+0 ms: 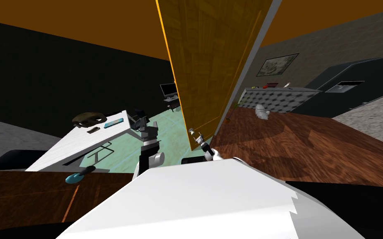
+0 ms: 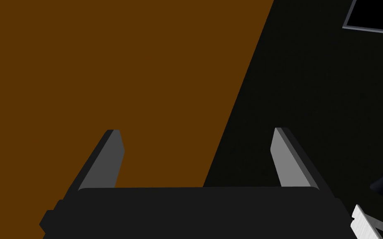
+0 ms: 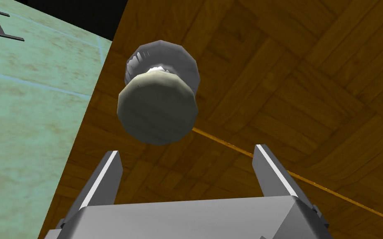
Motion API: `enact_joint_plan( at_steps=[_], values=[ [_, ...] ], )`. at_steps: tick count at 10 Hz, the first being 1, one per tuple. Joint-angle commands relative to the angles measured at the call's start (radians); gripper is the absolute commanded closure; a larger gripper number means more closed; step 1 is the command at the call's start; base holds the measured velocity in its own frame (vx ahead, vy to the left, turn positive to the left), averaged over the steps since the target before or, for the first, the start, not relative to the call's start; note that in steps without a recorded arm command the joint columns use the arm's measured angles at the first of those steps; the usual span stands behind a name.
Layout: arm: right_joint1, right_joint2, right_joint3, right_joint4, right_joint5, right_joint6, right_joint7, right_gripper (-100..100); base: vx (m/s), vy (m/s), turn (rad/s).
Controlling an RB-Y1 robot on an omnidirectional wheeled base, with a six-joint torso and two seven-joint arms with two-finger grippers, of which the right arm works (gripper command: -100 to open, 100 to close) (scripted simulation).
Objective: Push the door open
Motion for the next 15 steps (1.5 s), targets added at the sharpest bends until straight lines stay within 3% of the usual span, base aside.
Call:
enact_joint_plan(
  at_steps=[1, 7, 14, 15],
  values=[
    [0.003, 0.008, 0.014, -0.006, -0.018, 0.004, -0.05, -100, -0.088, -0.097, 0.008],
    [0.014, 0.04, 0.05, -0.027, -0.063, 0.016, -0.178, -100, -0.064, -0.071, 0.006],
    [0.028, 0.106, 0.095, -0.054, -0.119, 0.031, -0.335, -100, -0.061, -0.068, 0.006],
    [0.029, 0.097, 0.093, -0.057, -0.116, 0.033, -0.325, -100, -0.018, -0.021, 0.004]
  ],
)
